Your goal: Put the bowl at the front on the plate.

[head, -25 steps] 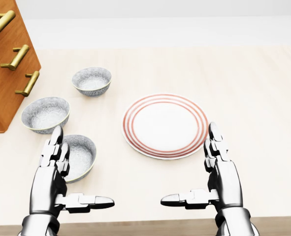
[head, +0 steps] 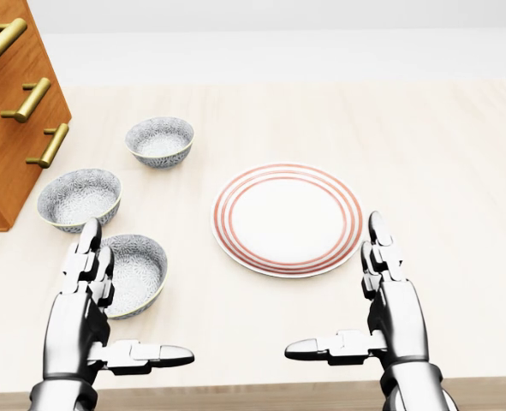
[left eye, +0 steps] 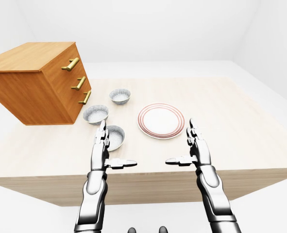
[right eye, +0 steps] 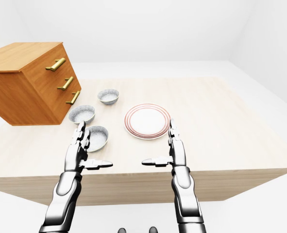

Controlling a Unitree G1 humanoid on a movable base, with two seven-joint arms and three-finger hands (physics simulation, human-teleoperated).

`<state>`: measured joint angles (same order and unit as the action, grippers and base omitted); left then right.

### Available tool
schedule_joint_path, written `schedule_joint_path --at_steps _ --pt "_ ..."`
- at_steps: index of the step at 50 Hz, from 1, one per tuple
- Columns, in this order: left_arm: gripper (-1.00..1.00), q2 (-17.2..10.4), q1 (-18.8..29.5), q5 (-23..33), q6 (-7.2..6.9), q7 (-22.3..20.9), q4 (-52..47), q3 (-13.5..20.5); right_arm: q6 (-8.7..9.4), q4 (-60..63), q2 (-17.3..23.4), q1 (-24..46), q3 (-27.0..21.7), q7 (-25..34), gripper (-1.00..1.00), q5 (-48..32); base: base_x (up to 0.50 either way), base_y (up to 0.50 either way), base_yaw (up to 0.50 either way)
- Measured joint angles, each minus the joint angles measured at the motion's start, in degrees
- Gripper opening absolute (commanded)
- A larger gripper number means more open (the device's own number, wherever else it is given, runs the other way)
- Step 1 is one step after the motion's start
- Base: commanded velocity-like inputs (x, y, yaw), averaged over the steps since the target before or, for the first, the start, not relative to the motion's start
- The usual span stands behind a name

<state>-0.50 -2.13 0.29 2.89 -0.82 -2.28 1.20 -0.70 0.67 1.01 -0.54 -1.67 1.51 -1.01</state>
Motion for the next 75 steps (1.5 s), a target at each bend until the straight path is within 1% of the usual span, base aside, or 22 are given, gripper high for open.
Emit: schedule_joint_path --at_steps 16,26,30,31,32,38,42,46,48,53,57,63,70,72,75 --pt "1.0 0.04 -0.1 0.03 0.96 0.05 0.17 -0.05 0.44 0.27 0.0 0.0 0.14 0.02 1.0 -0.7 0.0 0.0 0.0" --pt "1.0 0.05 -0.31 -0.02 0.81 0.14 -0.27 -0.07 0.28 0.0 0.02 0.05 0.1 0.05 1.0 -0.8 0.0 0.0 0.0" --pt "1.0 0.09 -0.6 -0.2 0.82 0.16 -0.92 0.0 0.47 0.34 -0.01 -0.07 0.14 0.01 1.0 -0.87 0.0 0.0 0.0" --pt "1.0 0.11 -0.69 -0.36 0.68 0.21 -1.25 0.09 0.5 0.42 -0.02 -0.11 0.15 0.0 1.0 -0.89 0.0 0.0 0.0" --pt "1.0 0.1 -0.86 -0.7 0.22 0.15 -1.85 0.22 0.56 0.52 -0.03 -0.16 0.16 -0.01 1.0 -0.9 0.0 0.0 0.0" --pt "1.0 0.11 -3.21 -2.37 -3.03 -0.13 -7.55 1.14 0.97 1.05 -0.07 -0.32 0.2 -0.14 1.0 -0.99 0.0 0.0 0.0" --pt "1.0 0.12 -5.23 -3.24 -4.97 -0.5 -11.49 2.31 0.67 0.68 0.01 -0.3 -0.07 -0.23 1.0 -0.87 0.0 0.0 0.0" --pt "1.0 0.3 -7.41 -4.2 -7.16 -1.12 -15.7 4.1 -0.23 -0.34 0.18 -0.17 -0.56 -0.2 1.0 -0.44 0.0 0.0 0.0" --pt "1.0 0.51 -8.68 -4.56 -7.89 -1.59 -17.81 5.18 -0.75 -0.99 0.27 -0.05 -0.73 -0.17 1.0 -0.32 0.0 0.0 0.0" --pt "1.0 1.35 -11.53 -5.47 -7.89 -3.12 -22.57 8.65 -2.18 -2.76 0.5 0.27 -1.13 -0.05 1.0 -0.08 0.0 0.0 0.0" --pt "1.0 2.13 -12.58 -5.93 -7.89 -3.7 -25.08 12.09 -3.3 -4.15 0.66 0.52 -1.38 0.05 1.0 0.05 0.0 0.0 0.0" --pt "1.0 2.83 -12.46 -5.84 -7.89 -2.41 -26.35 17.38 -4.3 -5.32 0.77 0.7 -1.59 0.1 1.0 0.17 0.0 0.0 0.0" --pt "1.0 3.8 -12.79 -5.11 -7.89 0.36 -26.65 22.75 -4.16 -5.13 0.71 0.57 -1.51 -0.01 1.0 0.14 0.0 0.0 0.0" --pt "1.0 3.95 -12.76 -5.31 -7.89 1.16 -26.72 24.26 -3.83 -4.52 0.62 0.41 -1.38 -0.07 1.0 0.09 0.0 0.0 0.0" --pt "1.0 4.15 -12.61 -5.62 -7.89 2.67 -26.8 26.49 -2.59 -2.87 0.41 0.1 -1.06 -0.33 1.0 -0.11 0.0 0.0 0.0"
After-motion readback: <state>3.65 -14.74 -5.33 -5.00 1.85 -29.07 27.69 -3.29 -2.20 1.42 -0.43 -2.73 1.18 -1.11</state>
